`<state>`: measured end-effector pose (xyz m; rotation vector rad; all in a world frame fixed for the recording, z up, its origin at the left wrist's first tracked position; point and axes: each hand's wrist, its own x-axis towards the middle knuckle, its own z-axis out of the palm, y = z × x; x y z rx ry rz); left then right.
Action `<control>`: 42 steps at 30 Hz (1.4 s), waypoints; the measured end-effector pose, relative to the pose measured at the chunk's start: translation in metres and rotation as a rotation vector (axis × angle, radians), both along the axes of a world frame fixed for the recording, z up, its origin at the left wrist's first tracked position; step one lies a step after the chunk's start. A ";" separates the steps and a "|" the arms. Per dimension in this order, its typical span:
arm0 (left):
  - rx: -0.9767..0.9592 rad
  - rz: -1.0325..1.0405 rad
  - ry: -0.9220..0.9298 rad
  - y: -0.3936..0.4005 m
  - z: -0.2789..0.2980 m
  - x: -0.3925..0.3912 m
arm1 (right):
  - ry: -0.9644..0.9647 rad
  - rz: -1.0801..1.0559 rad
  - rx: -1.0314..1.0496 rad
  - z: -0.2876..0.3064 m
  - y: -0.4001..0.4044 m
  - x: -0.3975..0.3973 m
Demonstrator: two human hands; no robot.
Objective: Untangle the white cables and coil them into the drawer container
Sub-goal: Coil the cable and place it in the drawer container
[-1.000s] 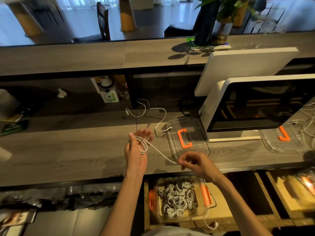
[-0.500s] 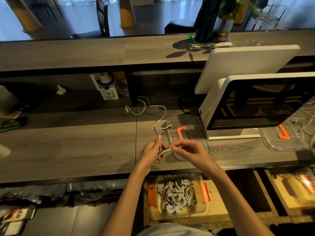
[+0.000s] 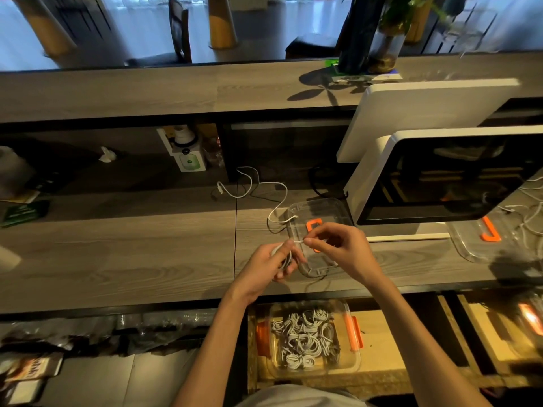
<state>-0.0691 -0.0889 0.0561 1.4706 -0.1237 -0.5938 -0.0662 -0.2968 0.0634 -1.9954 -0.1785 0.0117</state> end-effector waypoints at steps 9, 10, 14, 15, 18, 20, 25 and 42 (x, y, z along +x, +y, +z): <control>-0.309 0.522 -0.013 0.008 -0.002 0.012 | -0.047 0.039 -0.043 0.025 -0.017 0.019; -0.335 0.544 -0.005 0.007 -0.002 0.013 | -0.045 0.046 -0.055 0.024 -0.016 0.020; -0.403 0.635 0.025 0.011 0.003 0.015 | -0.014 0.026 -0.023 0.007 -0.013 0.017; -0.406 0.665 0.034 0.013 0.003 0.016 | 0.004 0.020 0.017 0.001 -0.013 0.015; -0.463 0.754 0.109 0.015 0.003 0.018 | 0.087 0.010 0.171 -0.013 -0.011 0.002; -0.626 0.798 0.194 0.016 0.004 0.020 | 0.142 0.011 0.218 -0.022 -0.007 -0.007; -0.732 0.906 0.279 0.020 -0.001 0.026 | 0.297 0.135 0.095 -0.047 0.005 -0.020; 0.236 0.211 0.122 0.005 -0.015 0.010 | 0.132 0.306 0.158 -0.002 0.023 -0.005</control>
